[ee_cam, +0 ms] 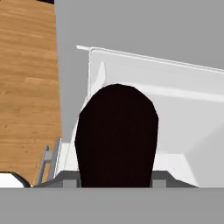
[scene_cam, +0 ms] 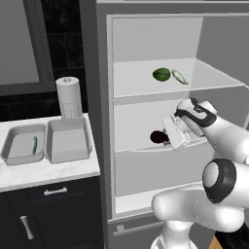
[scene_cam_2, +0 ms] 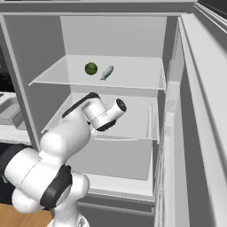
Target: Place one avocado and one fish in each tupperware on the nearby counter, to pack two identical lunches.
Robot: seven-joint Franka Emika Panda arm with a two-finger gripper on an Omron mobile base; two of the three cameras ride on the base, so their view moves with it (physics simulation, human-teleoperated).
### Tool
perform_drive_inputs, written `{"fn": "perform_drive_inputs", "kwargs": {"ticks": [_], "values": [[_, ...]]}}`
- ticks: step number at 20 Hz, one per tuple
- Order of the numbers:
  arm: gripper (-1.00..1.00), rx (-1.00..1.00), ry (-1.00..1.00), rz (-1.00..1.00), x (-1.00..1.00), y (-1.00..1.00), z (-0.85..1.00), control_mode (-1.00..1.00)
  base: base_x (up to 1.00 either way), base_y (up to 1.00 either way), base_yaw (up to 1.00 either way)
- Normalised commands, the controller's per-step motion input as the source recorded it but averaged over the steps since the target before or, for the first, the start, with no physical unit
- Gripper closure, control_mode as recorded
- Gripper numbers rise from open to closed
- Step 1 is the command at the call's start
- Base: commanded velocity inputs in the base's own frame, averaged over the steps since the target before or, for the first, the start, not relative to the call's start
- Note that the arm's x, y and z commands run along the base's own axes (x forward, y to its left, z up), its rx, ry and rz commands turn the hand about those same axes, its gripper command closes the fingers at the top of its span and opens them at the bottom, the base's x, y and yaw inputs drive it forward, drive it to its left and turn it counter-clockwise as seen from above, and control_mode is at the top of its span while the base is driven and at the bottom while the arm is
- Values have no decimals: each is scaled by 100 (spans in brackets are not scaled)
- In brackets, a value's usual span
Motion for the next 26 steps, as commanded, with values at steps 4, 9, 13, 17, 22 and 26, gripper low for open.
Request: {"fn": "perform_drive_inputs", "kwargs": {"ticks": [4,9,13,17,22,26], "values": [[100,0,-8,0,-100,6,9,-100,0,0,0],[100,-4,-6,-2,-100,36,41,-100,0,0,0],[100,-5,0,-8,-92,40,69,-100,0,0,0],[100,-5,0,-14,-93,12,57,-100,0,0,0],[100,-7,0,-12,-100,0,27,-100,0,0,0],[100,-2,0,-3,-25,0,6,100,-75,21,-9]]}}
